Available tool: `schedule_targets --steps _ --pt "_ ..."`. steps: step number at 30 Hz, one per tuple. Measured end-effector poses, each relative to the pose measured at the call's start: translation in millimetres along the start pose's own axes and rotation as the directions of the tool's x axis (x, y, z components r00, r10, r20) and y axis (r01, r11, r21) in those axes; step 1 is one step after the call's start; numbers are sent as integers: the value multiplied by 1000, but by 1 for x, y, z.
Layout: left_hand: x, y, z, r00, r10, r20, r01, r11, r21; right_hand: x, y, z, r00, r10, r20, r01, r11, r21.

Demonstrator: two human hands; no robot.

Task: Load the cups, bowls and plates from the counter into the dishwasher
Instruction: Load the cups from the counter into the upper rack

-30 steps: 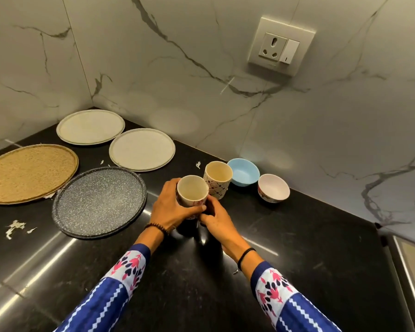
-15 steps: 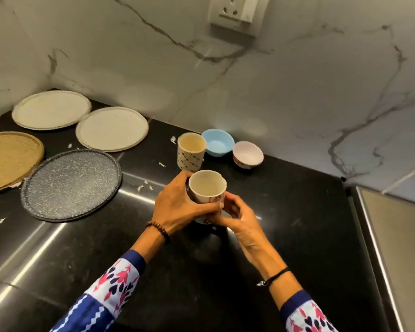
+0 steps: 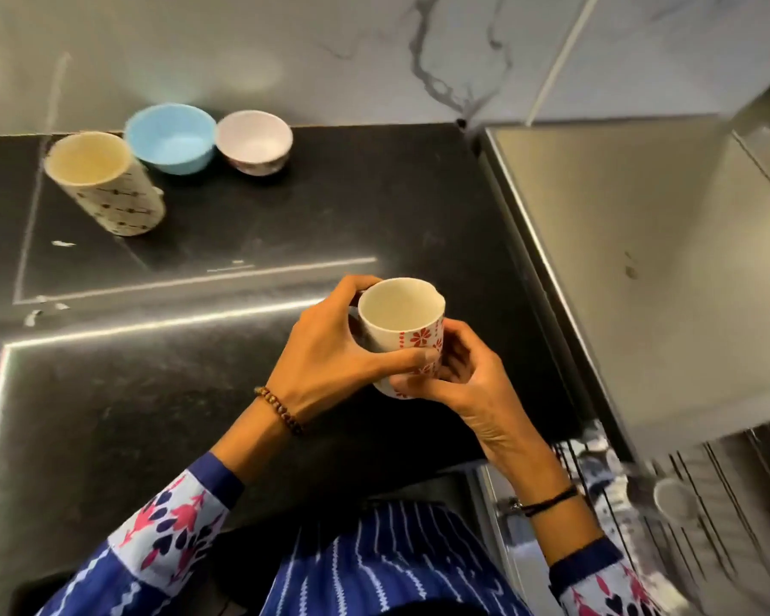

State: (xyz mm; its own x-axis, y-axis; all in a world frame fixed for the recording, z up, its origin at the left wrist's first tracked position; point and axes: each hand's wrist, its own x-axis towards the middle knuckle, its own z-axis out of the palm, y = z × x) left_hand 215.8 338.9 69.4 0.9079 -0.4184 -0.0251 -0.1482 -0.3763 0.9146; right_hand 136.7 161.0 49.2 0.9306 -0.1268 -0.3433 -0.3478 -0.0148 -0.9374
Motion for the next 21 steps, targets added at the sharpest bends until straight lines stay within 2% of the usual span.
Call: schedule_targets --steps 4,9,15,21 --pt "1 20 45 994 9 108 -8 1000 -6 -30 16 -36 992 0 -124 6 999 50" --pt "-12 47 104 986 -12 165 16 1000 -25 -69 39 -83 982 -17 -190 44 989 140" --pt "-47 80 195 957 -162 240 200 969 -143 -126 83 -154 971 27 -239 43 957 287" --pt "-85 105 312 899 -230 373 313 933 -177 -193 138 -235 944 124 -305 35 883 468"
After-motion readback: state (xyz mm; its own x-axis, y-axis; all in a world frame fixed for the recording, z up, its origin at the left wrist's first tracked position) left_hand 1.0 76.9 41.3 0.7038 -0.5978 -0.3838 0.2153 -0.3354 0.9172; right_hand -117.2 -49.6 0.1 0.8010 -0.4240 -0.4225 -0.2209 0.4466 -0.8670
